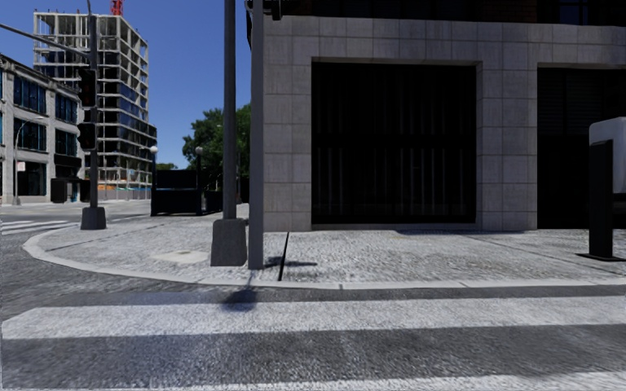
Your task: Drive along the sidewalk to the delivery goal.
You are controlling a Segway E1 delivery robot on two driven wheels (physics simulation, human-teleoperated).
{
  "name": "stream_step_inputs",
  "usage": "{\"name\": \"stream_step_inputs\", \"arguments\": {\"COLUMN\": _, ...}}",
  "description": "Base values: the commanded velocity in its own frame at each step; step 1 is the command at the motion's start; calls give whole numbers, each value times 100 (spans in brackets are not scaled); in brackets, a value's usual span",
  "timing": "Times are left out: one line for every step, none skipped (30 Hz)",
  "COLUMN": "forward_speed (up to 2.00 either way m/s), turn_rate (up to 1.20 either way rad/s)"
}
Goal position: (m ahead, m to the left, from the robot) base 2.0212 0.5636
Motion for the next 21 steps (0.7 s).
{"name": "stream_step_inputs", "arguments": {"forward_speed": 162, "turn_rate": -46}}
{"name": "stream_step_inputs", "arguments": {"forward_speed": 162, "turn_rate": -44}}
{"name": "stream_step_inputs", "arguments": {"forward_speed": 162, "turn_rate": -2}}
{"name": "stream_step_inputs", "arguments": {"forward_speed": 162, "turn_rate": 0}}
{"name": "stream_step_inputs", "arguments": {"forward_speed": 162, "turn_rate": 0}}
{"name": "stream_step_inputs", "arguments": {"forward_speed": 162, "turn_rate": 0}}
{"name": "stream_step_inputs", "arguments": {"forward_speed": 161, "turn_rate": 0}}
{"name": "stream_step_inputs", "arguments": {"forward_speed": 159, "turn_rate": 0}}
{"name": "stream_step_inputs", "arguments": {"forward_speed": 157, "turn_rate": 0}}
{"name": "stream_step_inputs", "arguments": {"forward_speed": 157, "turn_rate": 0}}
{"name": "stream_step_inputs", "arguments": {"forward_speed": 155, "turn_rate": 0}}
{"name": "stream_step_inputs", "arguments": {"forward_speed": 155, "turn_rate": 0}}
{"name": "stream_step_inputs", "arguments": {"forward_speed": 154, "turn_rate": 0}}
{"name": "stream_step_inputs", "arguments": {"forward_speed": 154, "turn_rate": 0}}
{"name": "stream_step_inputs", "arguments": {"forward_speed": 154, "turn_rate": 0}}
{"name": "stream_step_inputs", "arguments": {"forward_speed": 154, "turn_rate": 0}}
{"name": "stream_step_inputs", "arguments": {"forward_speed": 153, "turn_rate": 0}}
{"name": "stream_step_inputs", "arguments": {"forward_speed": 153, "turn_rate": 0}}
{"name": "stream_step_inputs", "arguments": {"forward_speed": 152, "turn_rate": 0}}
{"name": "stream_step_inputs", "arguments": {"forward_speed": 151, "turn_rate": 0}}
{"name": "stream_step_inputs", "arguments": {"forward_speed": 148, "turn_rate": 0}}
